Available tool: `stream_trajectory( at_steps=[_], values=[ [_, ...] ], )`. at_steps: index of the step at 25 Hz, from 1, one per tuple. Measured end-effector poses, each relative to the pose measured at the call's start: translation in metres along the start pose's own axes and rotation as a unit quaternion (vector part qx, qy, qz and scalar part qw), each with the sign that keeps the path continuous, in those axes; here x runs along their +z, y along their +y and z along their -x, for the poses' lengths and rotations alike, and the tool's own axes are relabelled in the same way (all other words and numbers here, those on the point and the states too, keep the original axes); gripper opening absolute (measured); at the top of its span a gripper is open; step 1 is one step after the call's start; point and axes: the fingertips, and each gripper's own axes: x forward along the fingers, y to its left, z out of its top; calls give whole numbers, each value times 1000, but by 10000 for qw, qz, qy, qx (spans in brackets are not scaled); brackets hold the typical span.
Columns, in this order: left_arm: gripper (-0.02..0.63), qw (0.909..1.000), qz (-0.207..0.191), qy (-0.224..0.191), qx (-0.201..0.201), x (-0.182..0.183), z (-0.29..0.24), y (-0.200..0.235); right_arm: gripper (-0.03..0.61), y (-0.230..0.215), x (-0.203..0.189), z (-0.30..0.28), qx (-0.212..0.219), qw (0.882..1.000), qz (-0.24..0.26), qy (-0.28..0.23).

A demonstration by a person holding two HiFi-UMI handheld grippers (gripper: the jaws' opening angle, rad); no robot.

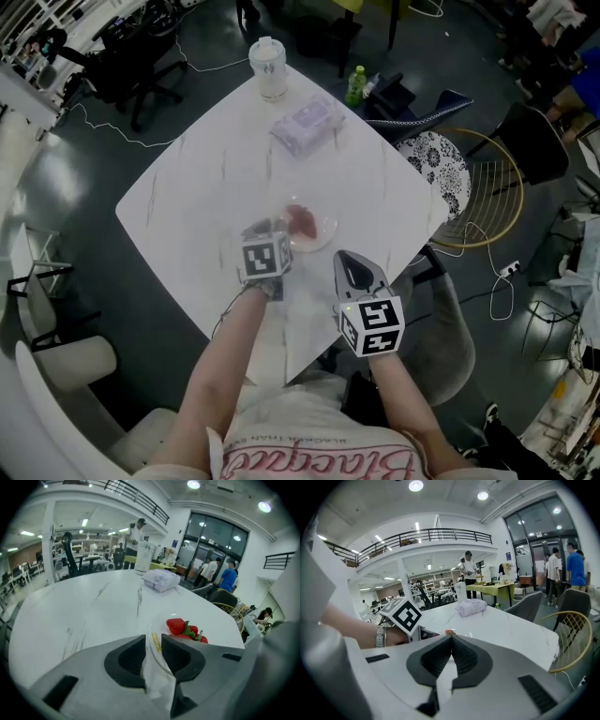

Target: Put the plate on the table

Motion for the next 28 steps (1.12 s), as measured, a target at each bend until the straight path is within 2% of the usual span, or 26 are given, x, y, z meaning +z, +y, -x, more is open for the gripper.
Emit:
stream_trajectory(
  at_steps=[4,7,13,17,21,28],
  values=[
    [84,9991,-277,-332,-8,10,17,3,3,5,5,9,-29,9999,31,-96],
    [85,9967,-484,-580,-302,18,33,-8,3,12,12,15,-34,9998,74,-171],
    [84,9849,-1052,-1208,-655,27,82,-32,3,35,26,38,56,9989,297,-358],
    [84,9669,-1505,-1895,-814,39,132,-52,3,51,41,61,131,9970,455,-607],
    [82,9498,-1723,-2401,-1028,41,181,-68,3,69,60,88,167,9936,659,-906],
    [8,9114,-2203,-3292,-1113,38,264,-93,3,105,85,133,324,9855,914,-1390]
  ],
)
